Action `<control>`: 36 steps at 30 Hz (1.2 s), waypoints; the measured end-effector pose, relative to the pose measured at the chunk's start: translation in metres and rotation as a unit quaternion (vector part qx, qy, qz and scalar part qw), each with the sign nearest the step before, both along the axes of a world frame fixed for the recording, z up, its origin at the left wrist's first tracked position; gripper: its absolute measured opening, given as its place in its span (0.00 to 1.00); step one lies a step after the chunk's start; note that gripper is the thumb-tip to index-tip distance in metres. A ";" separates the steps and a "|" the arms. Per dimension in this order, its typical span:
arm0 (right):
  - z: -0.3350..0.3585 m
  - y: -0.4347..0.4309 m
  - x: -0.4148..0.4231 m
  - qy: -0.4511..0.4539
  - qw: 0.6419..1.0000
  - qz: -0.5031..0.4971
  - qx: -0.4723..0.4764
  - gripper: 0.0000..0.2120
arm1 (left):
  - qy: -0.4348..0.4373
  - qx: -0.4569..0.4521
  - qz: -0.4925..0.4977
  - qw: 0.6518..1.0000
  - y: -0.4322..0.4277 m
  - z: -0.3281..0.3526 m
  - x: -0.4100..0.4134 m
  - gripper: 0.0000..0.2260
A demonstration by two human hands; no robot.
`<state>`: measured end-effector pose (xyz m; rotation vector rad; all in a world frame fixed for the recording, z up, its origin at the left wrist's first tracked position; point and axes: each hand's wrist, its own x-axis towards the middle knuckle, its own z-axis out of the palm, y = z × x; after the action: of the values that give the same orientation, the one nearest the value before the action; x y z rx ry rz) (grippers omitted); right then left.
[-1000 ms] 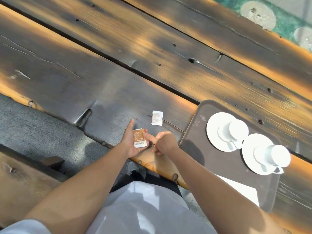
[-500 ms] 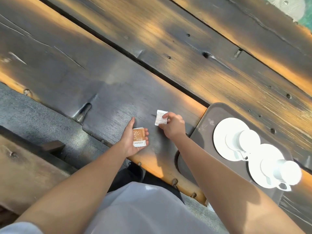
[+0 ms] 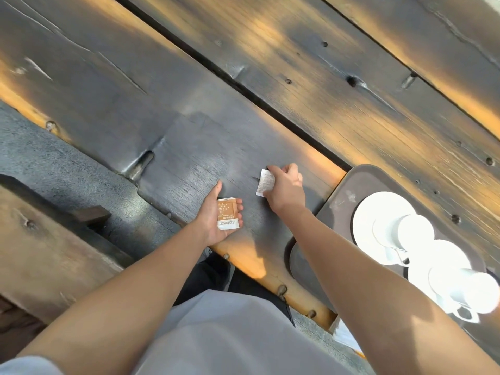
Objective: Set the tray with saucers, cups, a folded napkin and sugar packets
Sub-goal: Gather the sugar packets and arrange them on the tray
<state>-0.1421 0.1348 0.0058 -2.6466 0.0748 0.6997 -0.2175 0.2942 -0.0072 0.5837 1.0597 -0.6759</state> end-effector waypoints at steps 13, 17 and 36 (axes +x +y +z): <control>0.001 -0.010 -0.020 -0.039 0.995 -0.073 0.063 0.02 | -0.022 -0.006 0.009 1.000 -0.005 0.019 -0.020 0.28; 0.001 -0.015 -0.022 -0.011 0.980 -0.166 0.110 0.09 | -0.027 -0.012 0.003 1.000 -0.011 0.024 -0.027 0.28; 0.026 -0.032 -0.064 0.177 0.871 -0.341 0.307 0.14 | -0.058 -0.004 -0.042 0.997 -0.020 0.032 -0.038 0.27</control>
<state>-0.2062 0.1031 0.0318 -1.6825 0.7233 0.7710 -0.2558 0.2738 0.0246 0.6561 0.9287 -0.7099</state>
